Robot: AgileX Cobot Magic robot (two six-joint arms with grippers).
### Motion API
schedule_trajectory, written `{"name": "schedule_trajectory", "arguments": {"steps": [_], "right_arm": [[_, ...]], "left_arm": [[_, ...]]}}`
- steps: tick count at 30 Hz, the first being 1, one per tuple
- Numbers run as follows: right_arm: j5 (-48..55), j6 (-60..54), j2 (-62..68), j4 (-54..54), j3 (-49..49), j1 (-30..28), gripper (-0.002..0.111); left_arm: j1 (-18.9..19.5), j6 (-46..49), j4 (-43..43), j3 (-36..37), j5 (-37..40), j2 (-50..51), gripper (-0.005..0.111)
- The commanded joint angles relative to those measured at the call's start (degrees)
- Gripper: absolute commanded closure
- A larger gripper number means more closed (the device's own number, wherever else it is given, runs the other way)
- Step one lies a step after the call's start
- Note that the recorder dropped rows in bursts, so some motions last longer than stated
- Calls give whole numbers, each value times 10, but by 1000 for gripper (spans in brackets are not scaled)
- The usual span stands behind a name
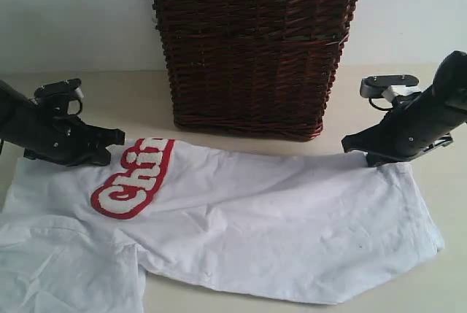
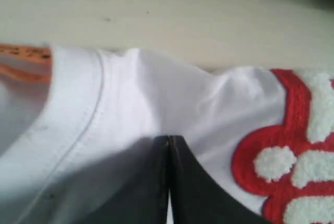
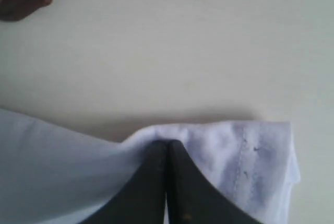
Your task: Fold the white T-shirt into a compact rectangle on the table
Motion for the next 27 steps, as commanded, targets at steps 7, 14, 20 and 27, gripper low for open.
{"name": "schedule_trajectory", "arguments": {"steps": [7,14,20,27], "right_arm": [[-28,93,52,-106,2,-47,108],[21,93,48,-100,-21,-46,108],[26,92,-7,-90,-37,-46,108],[58,91,-125,-29,-37,-46,108]], "left_arm": [[108,-168,199,6,49,4,107],[96,-135,201,6,38,-57,107],[89,-77,201,6,61,-188,107],[72,9,203,6,213,-292,107]]}}
